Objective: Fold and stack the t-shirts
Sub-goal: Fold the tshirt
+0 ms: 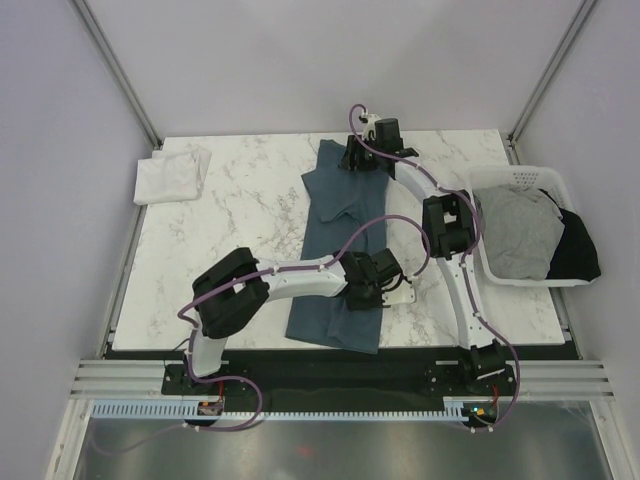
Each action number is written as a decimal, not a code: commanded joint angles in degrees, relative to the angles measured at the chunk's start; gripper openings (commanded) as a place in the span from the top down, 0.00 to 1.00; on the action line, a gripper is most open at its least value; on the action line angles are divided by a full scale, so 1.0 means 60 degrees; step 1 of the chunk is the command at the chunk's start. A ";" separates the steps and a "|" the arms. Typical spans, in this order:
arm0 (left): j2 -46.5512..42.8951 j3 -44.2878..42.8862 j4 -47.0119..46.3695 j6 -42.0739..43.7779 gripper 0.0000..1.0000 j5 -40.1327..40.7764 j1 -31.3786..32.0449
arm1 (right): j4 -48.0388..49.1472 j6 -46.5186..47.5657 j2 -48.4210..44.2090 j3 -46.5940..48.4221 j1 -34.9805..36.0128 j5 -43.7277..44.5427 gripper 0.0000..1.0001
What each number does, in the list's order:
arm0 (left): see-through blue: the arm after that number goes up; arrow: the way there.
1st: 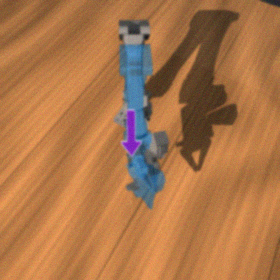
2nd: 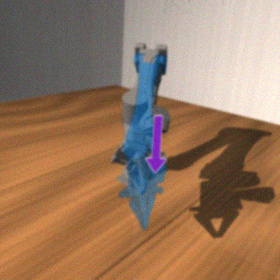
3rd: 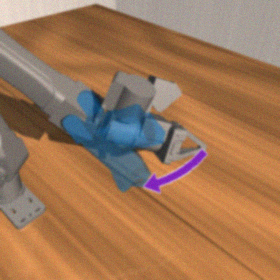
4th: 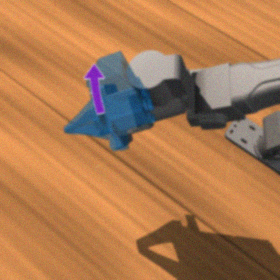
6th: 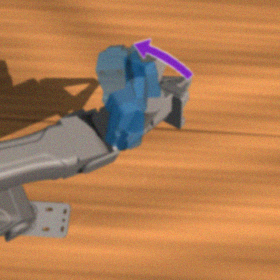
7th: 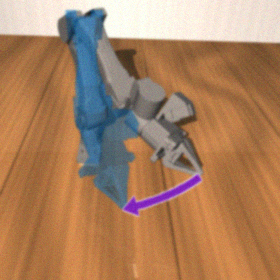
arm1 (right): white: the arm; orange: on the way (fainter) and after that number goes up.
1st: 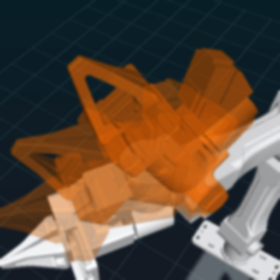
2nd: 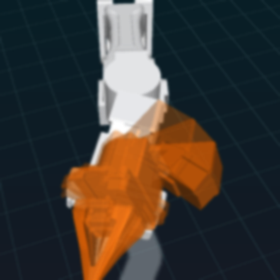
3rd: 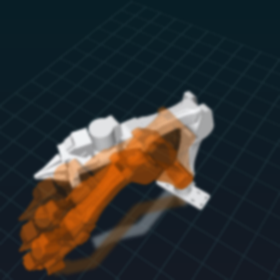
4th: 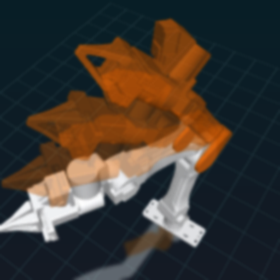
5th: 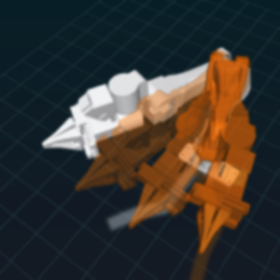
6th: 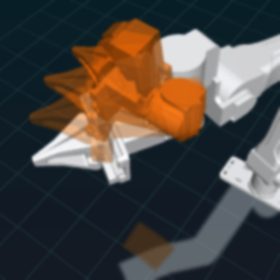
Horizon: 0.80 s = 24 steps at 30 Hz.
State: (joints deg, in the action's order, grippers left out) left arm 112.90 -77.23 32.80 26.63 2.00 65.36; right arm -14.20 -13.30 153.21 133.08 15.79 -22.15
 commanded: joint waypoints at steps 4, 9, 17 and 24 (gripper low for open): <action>0.1104 -0.0384 0.0774 -0.0352 0.61 -0.0993 0.0254 | 0.0403 -0.0054 0.0466 0.0789 0.0503 -0.0073 0.33; 0.1441 -0.0765 0.0598 -0.0425 0.60 -0.0627 0.0210 | 0.0549 -0.0054 0.0657 0.1053 0.0517 0.0001 0.30; -0.0135 -0.0094 0.0481 -0.0528 0.52 -0.0363 -0.0141 | 0.0520 0.0092 -0.0190 0.1244 -0.0067 -0.0380 0.29; -0.2642 -0.0194 0.0729 -0.0848 0.25 -0.0229 -0.0464 | 0.0709 -0.0127 -0.3893 -0.1285 -0.1312 -0.0761 0.27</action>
State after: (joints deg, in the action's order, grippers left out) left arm 106.59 -76.84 36.99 24.67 2.44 63.46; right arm -14.35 -13.39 145.88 129.51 11.70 -24.86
